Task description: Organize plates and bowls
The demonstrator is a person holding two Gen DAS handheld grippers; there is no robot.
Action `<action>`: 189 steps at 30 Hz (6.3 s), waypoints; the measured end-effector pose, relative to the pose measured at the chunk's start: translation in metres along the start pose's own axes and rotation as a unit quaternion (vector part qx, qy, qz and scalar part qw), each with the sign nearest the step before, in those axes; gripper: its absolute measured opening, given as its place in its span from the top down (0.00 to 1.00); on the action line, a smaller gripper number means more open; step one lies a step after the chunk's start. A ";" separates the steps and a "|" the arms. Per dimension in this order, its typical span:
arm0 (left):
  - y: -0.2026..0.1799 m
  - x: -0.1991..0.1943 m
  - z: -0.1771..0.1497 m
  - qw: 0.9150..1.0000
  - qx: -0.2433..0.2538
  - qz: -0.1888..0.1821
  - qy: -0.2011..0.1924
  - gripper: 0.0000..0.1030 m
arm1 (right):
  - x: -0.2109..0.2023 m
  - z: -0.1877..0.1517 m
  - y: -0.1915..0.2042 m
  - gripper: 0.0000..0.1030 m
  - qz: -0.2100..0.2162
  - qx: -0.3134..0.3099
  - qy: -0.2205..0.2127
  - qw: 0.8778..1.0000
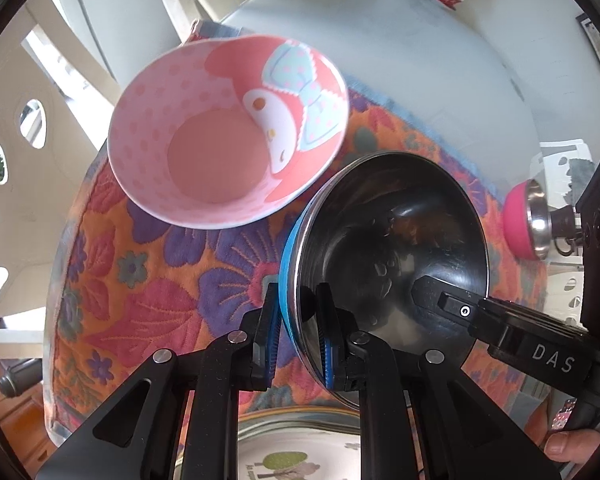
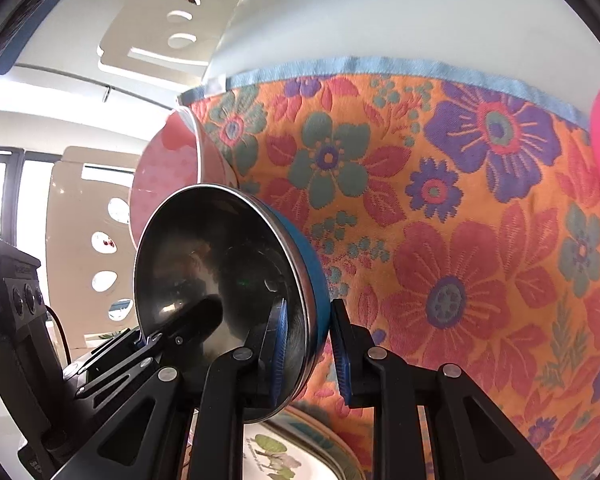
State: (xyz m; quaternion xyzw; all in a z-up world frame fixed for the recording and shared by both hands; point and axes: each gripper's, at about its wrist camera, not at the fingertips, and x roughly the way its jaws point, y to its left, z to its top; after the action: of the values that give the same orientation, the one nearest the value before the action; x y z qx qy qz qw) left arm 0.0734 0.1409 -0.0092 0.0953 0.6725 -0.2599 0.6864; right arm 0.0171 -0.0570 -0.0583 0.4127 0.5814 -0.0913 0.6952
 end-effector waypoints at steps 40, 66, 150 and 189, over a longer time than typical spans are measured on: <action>0.050 -0.089 0.105 0.995 -0.014 -0.014 -0.102 0.86 | -0.029 0.067 0.113 0.78 0.001 -0.065 -0.064 0.996; 0.081 -0.027 0.108 0.999 -0.024 0.010 -0.043 0.86 | 0.040 0.089 0.109 0.76 0.006 -0.041 0.003 0.999; 0.055 -0.057 0.020 0.997 -0.016 0.066 -0.028 0.76 | -0.014 0.013 0.072 0.76 0.023 -0.032 0.014 0.999; -0.184 0.064 -0.062 0.995 0.055 0.073 0.034 0.37 | -0.089 -0.042 -0.213 0.48 -0.064 0.040 0.031 0.997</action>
State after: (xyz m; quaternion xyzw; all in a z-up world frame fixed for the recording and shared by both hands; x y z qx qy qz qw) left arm -0.0724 0.0005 -0.0361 0.1904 0.6715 -0.2419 0.6740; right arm -0.1705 -0.1963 -0.0784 0.4048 0.6236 -0.1456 0.6527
